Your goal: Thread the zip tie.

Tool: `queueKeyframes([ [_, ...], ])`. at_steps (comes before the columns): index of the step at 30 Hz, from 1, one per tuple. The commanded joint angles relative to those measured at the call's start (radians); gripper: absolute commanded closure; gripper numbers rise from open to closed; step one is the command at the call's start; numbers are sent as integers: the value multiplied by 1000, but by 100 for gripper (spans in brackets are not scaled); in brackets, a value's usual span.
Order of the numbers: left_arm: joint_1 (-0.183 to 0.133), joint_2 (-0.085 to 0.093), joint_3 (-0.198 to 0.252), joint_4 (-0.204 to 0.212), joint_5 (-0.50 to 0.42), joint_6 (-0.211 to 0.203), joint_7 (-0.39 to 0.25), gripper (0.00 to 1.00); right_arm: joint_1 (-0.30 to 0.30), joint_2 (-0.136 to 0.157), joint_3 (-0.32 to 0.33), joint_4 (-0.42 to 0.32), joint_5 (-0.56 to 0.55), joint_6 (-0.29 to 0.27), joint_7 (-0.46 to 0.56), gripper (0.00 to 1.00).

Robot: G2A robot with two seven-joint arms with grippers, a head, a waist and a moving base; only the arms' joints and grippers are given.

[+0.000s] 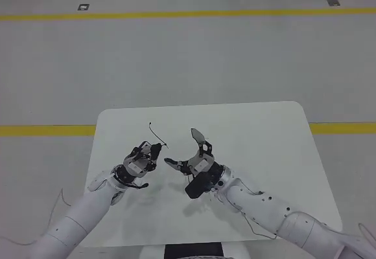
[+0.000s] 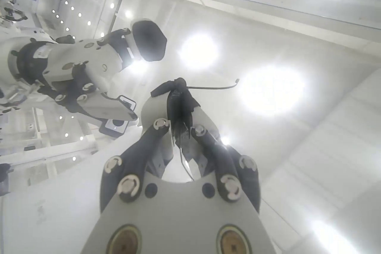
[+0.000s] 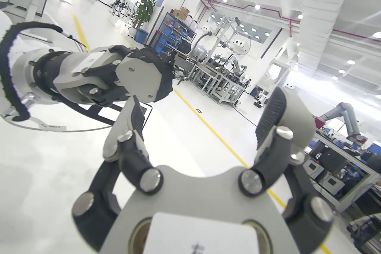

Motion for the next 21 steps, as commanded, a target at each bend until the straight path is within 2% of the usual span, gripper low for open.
queueKeyframes([
  [1, 0, 0, 0, 0, 0, 0, 0, 100, 5, -1, -5, 0, 0, 4, 0, 78],
  [2, 0, 0, 0, 0, 0, 0, 0, 100, 7, -2, -9, 0, 0, 4, 0, 85],
  [3, 0, 0, 0, 0, 0, 0, 0, 100, 9, -3, -13, 1, 0, 4, 1, 85],
  [4, 0, 0, 0, 0, 0, 0, 0, 100, 12, -3, -16, 2, 0, 4, 1, 92],
  [6, 0, 0, 0, 0, 0, 0, 0, 100, 16, -5, -25, 5, 0, 4, 2, 97],
  [21, 0, 0, 0, 0, 0, 0, 0, 100, 36, -14, -56, 14, 0, 4, 5, 97],
])
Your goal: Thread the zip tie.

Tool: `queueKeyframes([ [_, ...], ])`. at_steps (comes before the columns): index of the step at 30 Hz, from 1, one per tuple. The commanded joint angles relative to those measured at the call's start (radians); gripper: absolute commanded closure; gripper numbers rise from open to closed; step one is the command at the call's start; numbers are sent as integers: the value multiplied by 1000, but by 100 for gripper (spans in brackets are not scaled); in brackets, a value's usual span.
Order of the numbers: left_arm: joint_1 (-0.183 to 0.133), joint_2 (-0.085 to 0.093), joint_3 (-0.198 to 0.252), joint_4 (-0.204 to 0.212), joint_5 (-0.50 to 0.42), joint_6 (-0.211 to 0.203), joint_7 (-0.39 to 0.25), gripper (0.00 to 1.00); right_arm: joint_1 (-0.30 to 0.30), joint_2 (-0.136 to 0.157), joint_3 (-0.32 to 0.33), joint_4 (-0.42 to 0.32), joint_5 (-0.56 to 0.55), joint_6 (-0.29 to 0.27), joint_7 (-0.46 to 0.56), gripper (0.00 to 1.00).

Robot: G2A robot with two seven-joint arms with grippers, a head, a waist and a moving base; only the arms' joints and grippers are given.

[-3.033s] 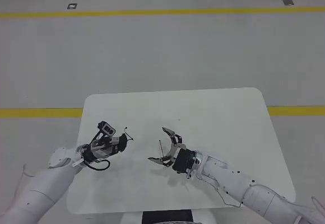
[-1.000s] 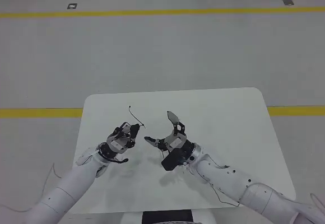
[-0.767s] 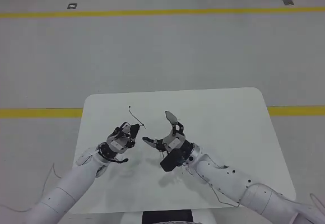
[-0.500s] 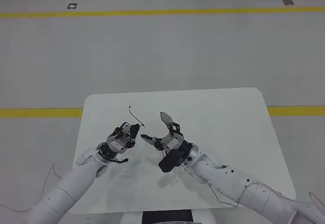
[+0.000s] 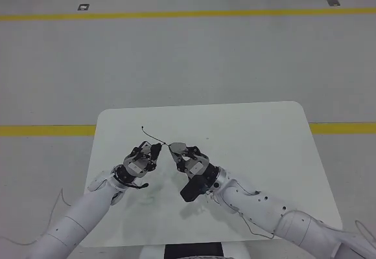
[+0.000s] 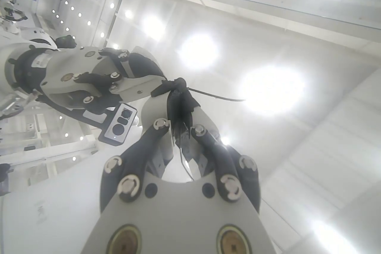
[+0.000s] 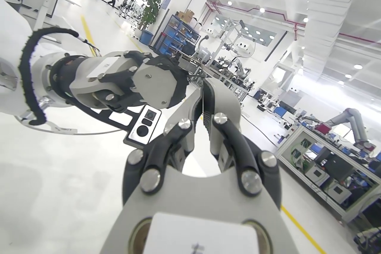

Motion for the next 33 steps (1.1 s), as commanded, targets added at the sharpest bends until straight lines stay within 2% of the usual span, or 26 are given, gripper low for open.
queueKeyframes([
  [1, 0, 0, 0, 0, 0, 0, 0, 100, 3, -1, -3, 1, 0, 0, 1, 96],
  [3, 0, 0, 0, 0, 0, 0, 0, 100, 5, -2, -5, 2, 0, 0, 2, 95],
  [7, 0, 0, 0, 0, 0, 0, 0, 100, 10, -4, -9, 5, 0, 0, 6, 86],
  [10, 0, 0, 0, 0, 0, 0, 0, 100, 10, -5, -9, 6, 0, 0, 8, 86],
  [21, 0, 0, 0, 0, 0, 0, 0, 100, 15, -9, -8, 7, 0, 0, 6, 92],
  [24, 0, 0, 0, 0, 0, 0, 0, 100, 16, -10, -9, 8, 0, 0, 7, 100],
  [33, 0, 0, 0, 0, 0, 0, 0, 100, 4, -13, -2, 27, 0, 0, 17, 100],
])
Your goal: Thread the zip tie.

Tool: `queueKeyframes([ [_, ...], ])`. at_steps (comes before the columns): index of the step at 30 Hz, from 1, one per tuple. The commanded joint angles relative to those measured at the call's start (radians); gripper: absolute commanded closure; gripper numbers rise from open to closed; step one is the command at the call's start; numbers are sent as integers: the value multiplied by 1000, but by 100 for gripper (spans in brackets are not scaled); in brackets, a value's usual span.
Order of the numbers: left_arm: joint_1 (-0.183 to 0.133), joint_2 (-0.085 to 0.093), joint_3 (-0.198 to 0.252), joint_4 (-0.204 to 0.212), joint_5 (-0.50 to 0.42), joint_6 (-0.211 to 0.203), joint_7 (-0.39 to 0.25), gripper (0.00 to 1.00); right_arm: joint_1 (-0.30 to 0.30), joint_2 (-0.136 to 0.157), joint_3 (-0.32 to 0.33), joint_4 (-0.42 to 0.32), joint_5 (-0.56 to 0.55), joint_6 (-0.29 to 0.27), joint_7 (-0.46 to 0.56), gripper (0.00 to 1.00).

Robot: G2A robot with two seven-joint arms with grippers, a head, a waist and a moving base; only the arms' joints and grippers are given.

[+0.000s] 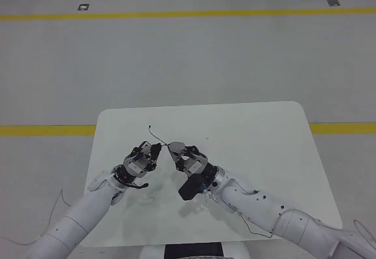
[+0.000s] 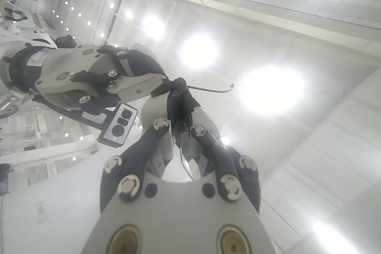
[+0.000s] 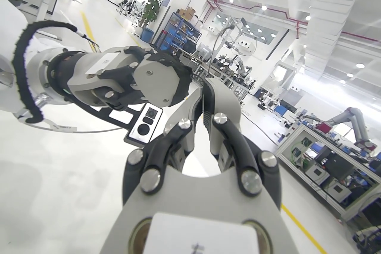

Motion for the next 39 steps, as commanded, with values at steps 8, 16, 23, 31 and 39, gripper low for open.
queueKeyframes([
  [8, 0, 0, 0, 0, 0, 0, 0, 100, -18, 3, 27, 15, 0, 0, 14, 100],
  [16, 0, 0, 0, 0, 0, 0, 0, 100, -34, 11, 51, 19, 0, 0, 20, 100],
  [23, 0, 0, 0, 0, 0, 0, 0, 100, -43, 19, 64, 15, 0, 0, 23, 100],
  [31, 0, 0, 0, 0, 0, 0, 0, 100, -49, 25, 69, 10, 0, 0, 29, 100],
  [39, 0, 0, 0, 0, 0, 0, 0, 100, -53, 30, 73, 9, 0, 0, 34, 100],
])
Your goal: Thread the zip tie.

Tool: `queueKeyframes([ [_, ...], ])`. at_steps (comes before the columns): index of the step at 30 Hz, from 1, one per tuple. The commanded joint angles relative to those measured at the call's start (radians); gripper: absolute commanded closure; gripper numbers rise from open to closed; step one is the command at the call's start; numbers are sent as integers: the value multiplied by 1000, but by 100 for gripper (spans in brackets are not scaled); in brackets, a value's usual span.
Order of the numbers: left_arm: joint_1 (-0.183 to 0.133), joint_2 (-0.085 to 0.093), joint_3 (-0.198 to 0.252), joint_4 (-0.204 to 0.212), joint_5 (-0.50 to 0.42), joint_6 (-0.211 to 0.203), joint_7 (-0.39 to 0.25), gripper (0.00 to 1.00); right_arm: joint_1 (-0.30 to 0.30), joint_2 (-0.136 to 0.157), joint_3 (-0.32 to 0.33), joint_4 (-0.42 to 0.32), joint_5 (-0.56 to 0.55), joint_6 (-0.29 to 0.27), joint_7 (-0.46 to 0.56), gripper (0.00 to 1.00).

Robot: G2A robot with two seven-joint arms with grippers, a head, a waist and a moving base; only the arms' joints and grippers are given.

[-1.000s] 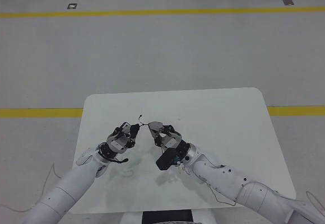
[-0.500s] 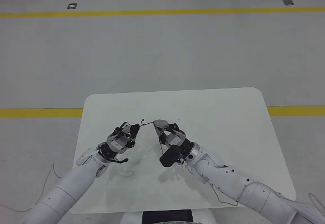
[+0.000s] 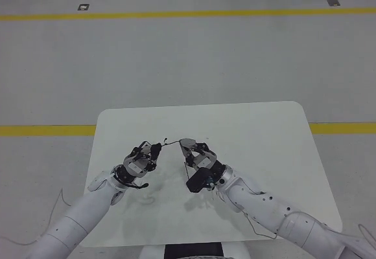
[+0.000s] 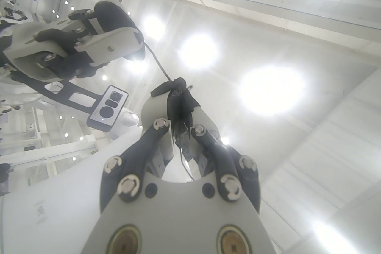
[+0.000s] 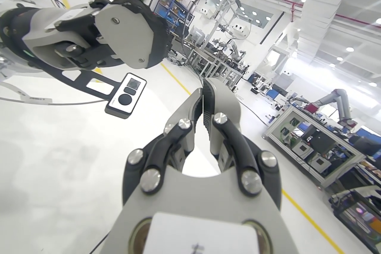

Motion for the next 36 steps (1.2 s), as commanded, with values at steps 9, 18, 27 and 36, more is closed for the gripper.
queueKeyframes([
  [9, 0, 0, 0, 0, 0, 0, 0, 100, -18, 6, 27, -4, 0, 0, 7, 100],
  [18, 0, 0, 0, 0, 0, 0, 0, 100, -32, 8, 44, -6, 0, 0, 11, 100],
  [27, 0, 0, 0, 0, 0, 0, 0, 100, -45, 10, 65, -5, 0, 0, 12, 100],
  [36, 0, 0, 0, 0, 0, 0, 0, 100, -63, 11, 90, -7, 0, 0, 10, 100],
])
